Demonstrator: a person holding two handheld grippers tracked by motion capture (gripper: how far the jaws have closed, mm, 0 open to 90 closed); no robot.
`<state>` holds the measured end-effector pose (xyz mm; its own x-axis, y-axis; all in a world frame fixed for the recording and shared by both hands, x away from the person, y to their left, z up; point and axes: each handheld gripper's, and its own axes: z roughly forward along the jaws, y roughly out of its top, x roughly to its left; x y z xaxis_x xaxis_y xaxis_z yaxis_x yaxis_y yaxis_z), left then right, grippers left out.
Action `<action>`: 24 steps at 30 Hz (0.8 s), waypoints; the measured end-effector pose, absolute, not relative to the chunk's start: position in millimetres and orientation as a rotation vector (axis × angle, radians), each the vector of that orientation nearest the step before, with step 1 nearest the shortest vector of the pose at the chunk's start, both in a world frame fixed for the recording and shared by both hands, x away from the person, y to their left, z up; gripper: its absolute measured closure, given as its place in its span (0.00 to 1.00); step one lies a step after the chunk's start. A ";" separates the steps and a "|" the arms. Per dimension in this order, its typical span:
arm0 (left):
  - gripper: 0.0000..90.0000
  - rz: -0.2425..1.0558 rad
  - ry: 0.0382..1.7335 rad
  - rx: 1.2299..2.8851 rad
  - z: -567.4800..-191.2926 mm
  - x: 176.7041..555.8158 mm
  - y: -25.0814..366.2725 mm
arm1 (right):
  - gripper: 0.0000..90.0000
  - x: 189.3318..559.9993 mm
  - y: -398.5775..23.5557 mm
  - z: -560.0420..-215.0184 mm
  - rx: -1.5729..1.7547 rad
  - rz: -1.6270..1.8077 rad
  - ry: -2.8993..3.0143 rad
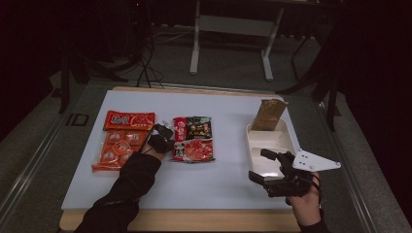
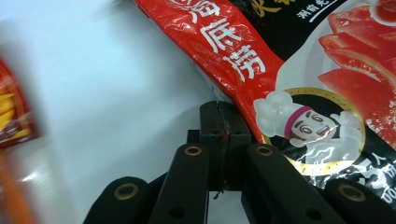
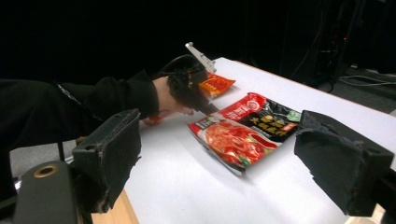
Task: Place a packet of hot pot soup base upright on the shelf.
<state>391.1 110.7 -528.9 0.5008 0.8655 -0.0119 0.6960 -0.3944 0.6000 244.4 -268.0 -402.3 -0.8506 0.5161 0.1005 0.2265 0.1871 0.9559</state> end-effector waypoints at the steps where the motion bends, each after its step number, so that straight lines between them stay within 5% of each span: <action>1: 1.00 0.405 1.274 2.204 -529.1 391.2 108.5 | 0.16 244.2 -267.8 -402.4 0.711 1.715 2.220; 24: 1.00 0.340 1.192 2.232 -528.9 394.0 76.9 | 0.16 242.4 -266.3 -406.3 0.687 1.713 2.215</action>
<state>394.0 76.9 -528.9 0.5684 0.8215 -0.0456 0.6734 -0.4327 0.5994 242.4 -266.3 -406.3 -0.8553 0.5117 0.0821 0.2080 0.1938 0.9587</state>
